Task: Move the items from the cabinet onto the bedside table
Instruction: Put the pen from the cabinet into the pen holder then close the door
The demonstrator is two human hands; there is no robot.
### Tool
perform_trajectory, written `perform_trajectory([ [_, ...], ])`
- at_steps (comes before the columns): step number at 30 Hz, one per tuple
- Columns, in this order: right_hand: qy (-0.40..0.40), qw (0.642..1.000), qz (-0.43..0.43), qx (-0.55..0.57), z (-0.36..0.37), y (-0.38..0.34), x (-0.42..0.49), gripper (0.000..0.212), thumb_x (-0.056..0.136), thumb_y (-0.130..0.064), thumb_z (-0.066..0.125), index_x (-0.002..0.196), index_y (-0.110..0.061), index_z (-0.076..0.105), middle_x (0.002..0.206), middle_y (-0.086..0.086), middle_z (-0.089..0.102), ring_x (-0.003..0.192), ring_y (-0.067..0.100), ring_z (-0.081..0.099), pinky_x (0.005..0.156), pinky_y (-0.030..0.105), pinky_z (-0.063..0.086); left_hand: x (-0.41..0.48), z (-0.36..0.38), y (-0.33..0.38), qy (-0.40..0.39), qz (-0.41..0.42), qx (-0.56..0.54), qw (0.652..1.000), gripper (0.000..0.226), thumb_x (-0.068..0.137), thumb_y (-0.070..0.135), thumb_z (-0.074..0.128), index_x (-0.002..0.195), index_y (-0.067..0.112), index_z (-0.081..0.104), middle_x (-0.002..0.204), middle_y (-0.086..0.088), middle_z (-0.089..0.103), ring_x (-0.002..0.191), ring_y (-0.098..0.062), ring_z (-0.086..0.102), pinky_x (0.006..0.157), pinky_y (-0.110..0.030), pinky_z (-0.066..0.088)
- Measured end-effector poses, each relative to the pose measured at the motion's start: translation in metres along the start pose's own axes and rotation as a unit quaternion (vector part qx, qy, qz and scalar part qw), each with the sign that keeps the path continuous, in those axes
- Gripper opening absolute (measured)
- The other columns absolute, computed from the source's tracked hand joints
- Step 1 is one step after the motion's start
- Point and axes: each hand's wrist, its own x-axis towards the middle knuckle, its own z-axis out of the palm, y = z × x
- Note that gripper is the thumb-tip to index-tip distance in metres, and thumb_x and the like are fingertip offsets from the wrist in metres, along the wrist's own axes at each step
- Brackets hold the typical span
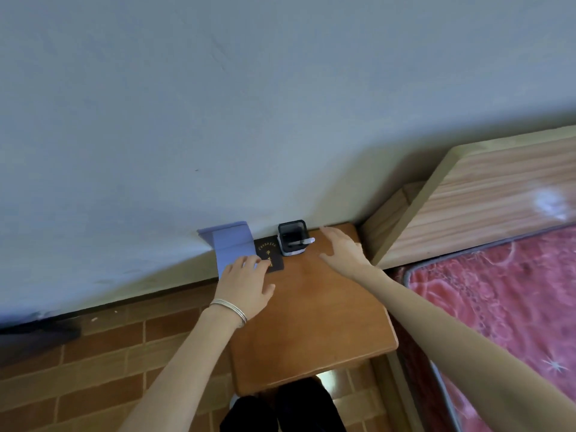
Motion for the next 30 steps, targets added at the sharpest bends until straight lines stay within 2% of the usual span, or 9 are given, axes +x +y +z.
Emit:
perform_trajectory([
  [5, 0.071, 0.989, -0.027, -0.129, -0.032, 0.011, -0.055, 0.068, 0.087, -0.029, 0.053, 0.146, -0.021, 0.02, 0.152, -0.002, 0.023, 0.14, 0.017, 0.015, 0.112, 0.042, 0.013, 0.003, -0.035, 0.024, 0.042, 0.079, 0.017, 0.996, 0.05, 0.091, 0.046, 0.042, 0.133, 0.02, 0.046, 0.128, 0.001, 0.052, 0.117, -0.022, 0.048, 0.092, -0.035, 0.038],
  [8, 0.126, 0.976, -0.009, -0.177, -0.05, 0.016, -0.098, 0.069, 0.086, -0.03, 0.052, 0.147, -0.021, 0.02, 0.152, 0.003, 0.024, 0.141, 0.021, 0.014, 0.111, 0.045, 0.01, 0.004, -0.052, 0.043, 0.071, 0.17, 0.036, 0.982, 0.054, 0.081, 0.051, 0.036, 0.112, 0.018, 0.065, 0.099, 0.0, 0.066, 0.087, -0.024, 0.064, 0.072, -0.036, 0.051],
  [10, 0.149, 0.97, 0.012, -0.191, -0.058, 0.019, -0.127, 0.069, 0.086, -0.03, 0.052, 0.147, -0.02, 0.02, 0.152, 0.005, 0.024, 0.141, 0.022, 0.015, 0.112, 0.046, 0.009, 0.008, -0.063, 0.055, 0.091, 0.212, 0.058, 0.971, 0.053, 0.077, 0.05, 0.036, 0.1, 0.018, 0.07, 0.091, 0.001, 0.068, 0.077, -0.022, 0.066, 0.065, -0.035, 0.052],
  [12, 0.181, 0.963, 0.044, -0.193, -0.064, 0.019, -0.16, 0.065, 0.087, -0.029, 0.051, 0.145, -0.02, 0.023, 0.151, 0.005, 0.026, 0.14, 0.023, 0.016, 0.112, 0.047, 0.01, 0.01, -0.075, 0.072, 0.095, 0.264, 0.07, 0.957, 0.051, 0.077, 0.05, 0.038, 0.1, 0.017, 0.07, 0.091, 0.001, 0.068, 0.076, -0.022, 0.066, 0.062, -0.037, 0.051],
  [15, 0.222, 0.951, 0.111, -0.185, -0.065, 0.013, -0.212, 0.061, 0.09, -0.032, 0.051, 0.144, -0.019, 0.026, 0.15, 0.006, 0.028, 0.14, 0.024, 0.018, 0.112, 0.048, 0.011, 0.005, -0.086, 0.101, 0.071, 0.349, 0.092, 0.93, 0.051, 0.082, 0.049, 0.041, 0.116, 0.018, 0.063, 0.107, 0.0, 0.065, 0.092, -0.023, 0.063, 0.074, -0.039, 0.048],
  [19, 0.266, 0.924, 0.213, -0.173, -0.052, -0.007, -0.283, 0.059, 0.091, -0.031, 0.049, 0.144, -0.02, 0.026, 0.15, 0.005, 0.029, 0.14, 0.024, 0.02, 0.113, 0.047, 0.011, -0.02, -0.098, 0.14, 0.07, 0.48, 0.111, 0.867, 0.054, 0.081, 0.051, 0.034, 0.11, 0.019, 0.066, 0.101, 0.001, 0.067, 0.089, -0.021, 0.064, 0.073, -0.036, 0.05],
  [23, 0.281, 0.892, 0.317, -0.16, -0.034, -0.029, -0.358, 0.06, 0.094, -0.033, 0.044, 0.146, -0.02, 0.02, 0.152, 0.006, 0.025, 0.14, 0.023, 0.019, 0.114, 0.047, 0.01, -0.059, -0.111, 0.176, 0.092, 0.584, 0.141, 0.794, 0.043, 0.078, 0.045, 0.057, 0.108, 0.016, 0.067, 0.098, -0.004, 0.069, 0.088, -0.024, 0.065, 0.073, -0.037, 0.051],
  [28, 0.329, 0.822, 0.45, -0.121, 0.012, -0.063, -0.463, 0.055, 0.085, -0.028, 0.053, 0.137, -0.014, 0.042, 0.136, 0.011, 0.049, 0.125, 0.029, 0.044, 0.105, 0.051, 0.03, -0.137, -0.106, 0.231, 0.074, 0.702, 0.182, 0.685, 0.046, 0.078, 0.044, 0.053, 0.111, 0.014, 0.066, 0.098, -0.005, 0.068, 0.086, -0.026, 0.064, 0.072, -0.037, 0.05],
  [30, 0.336, 0.789, 0.505, -0.097, 0.037, -0.079, -0.505, 0.053, 0.083, -0.026, 0.056, 0.134, -0.014, 0.046, 0.132, 0.01, 0.052, 0.122, 0.029, 0.047, 0.103, 0.05, 0.033, -0.178, -0.096, 0.25, 0.073, 0.745, 0.19, 0.635, 0.044, 0.077, 0.044, 0.052, 0.108, 0.016, 0.067, 0.094, -0.003, 0.069, 0.081, -0.025, 0.064, 0.067, -0.036, 0.05],
])
